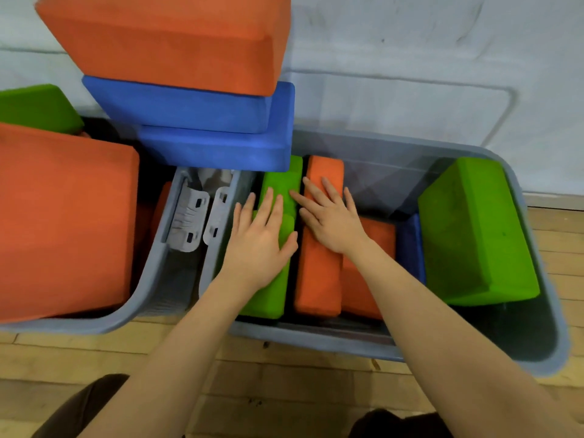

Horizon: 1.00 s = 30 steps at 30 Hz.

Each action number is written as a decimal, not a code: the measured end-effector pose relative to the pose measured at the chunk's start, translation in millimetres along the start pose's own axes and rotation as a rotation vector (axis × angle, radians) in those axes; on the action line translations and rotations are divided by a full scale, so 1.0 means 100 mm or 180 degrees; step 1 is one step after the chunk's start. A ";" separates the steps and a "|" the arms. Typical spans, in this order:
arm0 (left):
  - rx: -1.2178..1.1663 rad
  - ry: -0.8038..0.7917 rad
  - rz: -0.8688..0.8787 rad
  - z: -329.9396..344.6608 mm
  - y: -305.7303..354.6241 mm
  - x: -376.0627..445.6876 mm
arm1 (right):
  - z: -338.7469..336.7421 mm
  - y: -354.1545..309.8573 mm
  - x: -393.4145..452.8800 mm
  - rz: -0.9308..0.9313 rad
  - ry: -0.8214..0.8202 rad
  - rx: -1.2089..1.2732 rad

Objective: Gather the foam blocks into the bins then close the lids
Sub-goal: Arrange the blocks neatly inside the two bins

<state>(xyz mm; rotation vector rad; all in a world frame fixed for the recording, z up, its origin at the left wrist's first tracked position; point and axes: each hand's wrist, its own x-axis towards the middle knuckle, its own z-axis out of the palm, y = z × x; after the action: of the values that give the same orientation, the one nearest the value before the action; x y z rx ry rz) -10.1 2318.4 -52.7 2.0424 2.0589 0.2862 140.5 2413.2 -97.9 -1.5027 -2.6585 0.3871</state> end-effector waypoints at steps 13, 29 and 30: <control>0.0493 -0.0161 -0.0110 0.23 0.00 0.17 | 0.07 0.01 0.04 0.0040 0.0202 0.0585; 0.0318 -0.0127 -0.0233 0.30 -0.07 0.15 | -0.01 -0.15 0.05 -0.0090 0.0313 -0.0069; 0.0280 -0.0089 -0.0251 0.30 -0.09 0.15 | -0.02 -0.15 0.10 -0.0091 0.0250 -0.0082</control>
<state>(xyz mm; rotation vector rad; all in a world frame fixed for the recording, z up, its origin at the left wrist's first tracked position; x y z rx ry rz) -9.9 2332.4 -84.7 1.9959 2.1648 0.1550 123.1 2414.6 -92.9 -1.4535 -2.6310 0.2867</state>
